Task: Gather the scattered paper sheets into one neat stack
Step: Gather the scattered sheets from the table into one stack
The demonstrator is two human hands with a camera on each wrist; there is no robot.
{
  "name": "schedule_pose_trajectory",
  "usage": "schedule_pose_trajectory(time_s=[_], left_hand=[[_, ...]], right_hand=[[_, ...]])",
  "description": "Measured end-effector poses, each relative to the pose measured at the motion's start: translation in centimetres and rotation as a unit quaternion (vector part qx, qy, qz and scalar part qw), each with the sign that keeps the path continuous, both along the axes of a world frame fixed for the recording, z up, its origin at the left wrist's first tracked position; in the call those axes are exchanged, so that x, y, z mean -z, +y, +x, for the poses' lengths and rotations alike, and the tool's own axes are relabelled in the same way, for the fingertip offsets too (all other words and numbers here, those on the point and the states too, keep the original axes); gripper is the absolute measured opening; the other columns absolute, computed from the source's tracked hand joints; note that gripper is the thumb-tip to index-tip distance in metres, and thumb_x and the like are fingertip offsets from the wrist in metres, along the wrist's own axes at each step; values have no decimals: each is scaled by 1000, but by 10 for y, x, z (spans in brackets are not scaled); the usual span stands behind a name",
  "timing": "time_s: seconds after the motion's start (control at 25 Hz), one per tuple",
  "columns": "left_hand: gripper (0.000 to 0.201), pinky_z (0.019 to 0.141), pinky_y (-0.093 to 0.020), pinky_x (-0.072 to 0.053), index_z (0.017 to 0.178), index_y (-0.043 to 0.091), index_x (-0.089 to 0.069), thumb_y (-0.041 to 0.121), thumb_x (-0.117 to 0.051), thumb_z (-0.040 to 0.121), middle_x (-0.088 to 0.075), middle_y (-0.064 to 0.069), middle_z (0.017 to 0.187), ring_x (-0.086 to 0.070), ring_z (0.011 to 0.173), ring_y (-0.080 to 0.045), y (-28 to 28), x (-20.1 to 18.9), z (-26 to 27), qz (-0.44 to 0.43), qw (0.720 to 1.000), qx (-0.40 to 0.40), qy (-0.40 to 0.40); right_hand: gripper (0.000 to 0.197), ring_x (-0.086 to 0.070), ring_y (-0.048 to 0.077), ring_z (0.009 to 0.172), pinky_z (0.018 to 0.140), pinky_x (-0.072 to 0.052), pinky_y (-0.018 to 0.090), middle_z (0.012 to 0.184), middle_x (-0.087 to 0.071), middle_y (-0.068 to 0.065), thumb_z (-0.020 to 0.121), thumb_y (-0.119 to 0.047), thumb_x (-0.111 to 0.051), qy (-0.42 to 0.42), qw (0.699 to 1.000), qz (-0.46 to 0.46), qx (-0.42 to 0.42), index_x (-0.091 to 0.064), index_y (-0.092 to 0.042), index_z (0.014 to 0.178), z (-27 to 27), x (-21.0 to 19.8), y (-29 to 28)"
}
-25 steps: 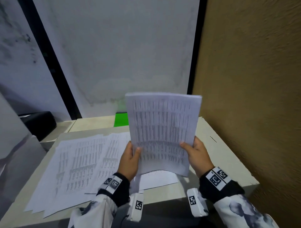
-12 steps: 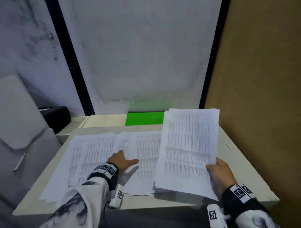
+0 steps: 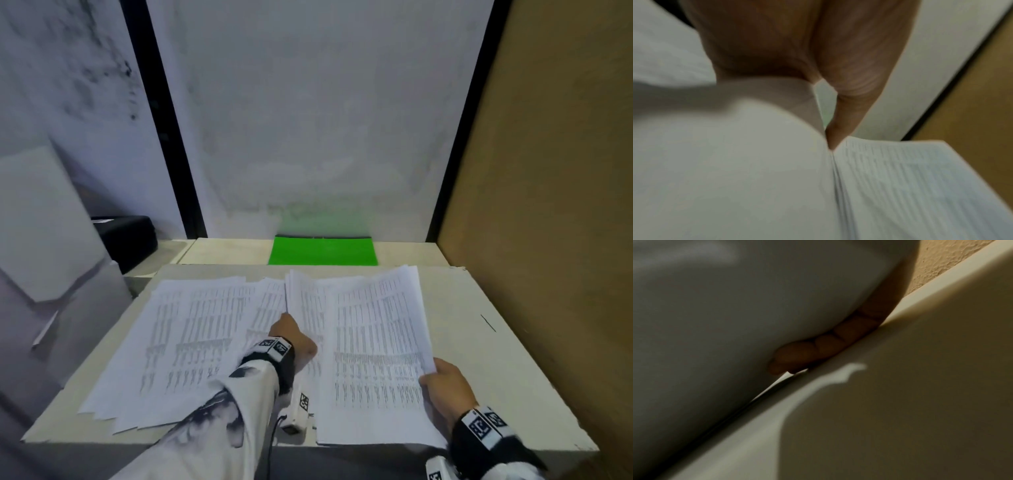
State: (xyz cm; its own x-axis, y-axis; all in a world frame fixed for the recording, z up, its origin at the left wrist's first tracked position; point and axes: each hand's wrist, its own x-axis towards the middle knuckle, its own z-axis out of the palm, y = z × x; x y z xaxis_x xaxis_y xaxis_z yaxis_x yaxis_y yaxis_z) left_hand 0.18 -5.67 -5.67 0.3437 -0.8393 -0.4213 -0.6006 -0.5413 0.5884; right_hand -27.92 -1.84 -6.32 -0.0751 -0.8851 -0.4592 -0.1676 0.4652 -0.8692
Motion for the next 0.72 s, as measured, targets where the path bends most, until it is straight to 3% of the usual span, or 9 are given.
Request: schedule_pose_trajectory(time_s=[0.04, 0.08, 0.16, 0.24, 0.32, 0.44, 0.56, 0.64, 0.72], left_hand=[[81, 76, -39, -61, 150, 4, -31, 15, -64, 77, -60, -16, 128, -64, 96, -29, 1, 3, -1, -37, 995, -35, 86], [72, 72, -35, -60, 149, 6, -35, 14, -64, 83, -62, -13, 126, -64, 94, -27, 6, 4, -5, -69, 980, -58, 178], [71, 82, -30, -59, 148, 11, -37, 5, -72, 87, -58, -13, 138, -64, 108, -25, 13, 4, -15, -118, 940, -60, 315], [77, 93, -31, -59, 148, 21, -38, -9, -68, 84, -62, -9, 138, -65, 117, -23, 20, -2, -26, -143, 925, -5, 352], [76, 101, -34, -55, 145, 28, -44, -19, -56, 86, -67, -5, 135, -67, 120, -22, 25, -15, -28, -159, 886, 37, 434], [64, 103, -39, -55, 144, 20, -47, -14, -55, 91, -69, -9, 132, -66, 122, -27, 30, -43, -19, -165, 851, 109, 486], [64, 116, -48, -41, 147, 15, -44, -8, -55, 88, -59, -16, 145, -56, 134, -33, 38, -55, -11, -158, 808, 138, 550], [50, 112, -48, -45, 141, 16, -52, -3, -53, 95, -64, -12, 138, -62, 125, -30, 42, -62, -7, -139, 821, 124, 540], [26, 100, -35, -51, 122, 19, -61, 8, -47, 103, -70, -3, 124, -68, 109, -20, 44, -71, 3, -121, 879, 111, 447]], right_hand=[[37, -73, 37, 90, 68, -59, 38, 101, -75, 20, 94, 11, -35, -9, 1000, 0, 8, -65, -1, 113, 0, 2, 0], [38, -73, 38, 92, 72, -60, 41, 103, -75, 20, 94, 12, -35, -23, 1000, 0, 12, -65, -1, 115, 0, 3, 0], [39, -73, 39, 95, 75, -60, 43, 105, -74, 21, 94, 14, -35, -62, 998, 4, 15, -63, 0, 119, 0, 2, 1], [40, -72, 40, 96, 73, -61, 44, 106, -74, 23, 93, 17, -35, -109, 994, 5, 22, -63, 0, 117, 1, -1, 2], [37, -73, 40, 99, 84, -61, 49, 109, -76, 22, 92, 15, -42, -163, 986, -12, 33, -65, -2, 116, 0, -2, 2], [28, -74, 35, 104, 83, -61, 44, 118, -75, 18, 91, -1, -65, -241, 970, -36, 21, -65, -5, 119, -4, -7, -1], [66, -63, 42, 123, 98, -53, 58, 132, -67, 25, 73, -13, -87, -403, 914, -6, -48, -60, 0, 132, 1, -11, 2], [81, -63, 43, 122, 97, -54, 60, 133, -65, 27, 61, -12, -94, -446, 891, -7, -80, -61, 2, 134, 9, -17, 7], [64, -66, 44, 119, 92, -57, 59, 130, -67, 28, 72, -2, -85, -454, 885, -22, -101, -63, 2, 131, 15, -22, 10]])
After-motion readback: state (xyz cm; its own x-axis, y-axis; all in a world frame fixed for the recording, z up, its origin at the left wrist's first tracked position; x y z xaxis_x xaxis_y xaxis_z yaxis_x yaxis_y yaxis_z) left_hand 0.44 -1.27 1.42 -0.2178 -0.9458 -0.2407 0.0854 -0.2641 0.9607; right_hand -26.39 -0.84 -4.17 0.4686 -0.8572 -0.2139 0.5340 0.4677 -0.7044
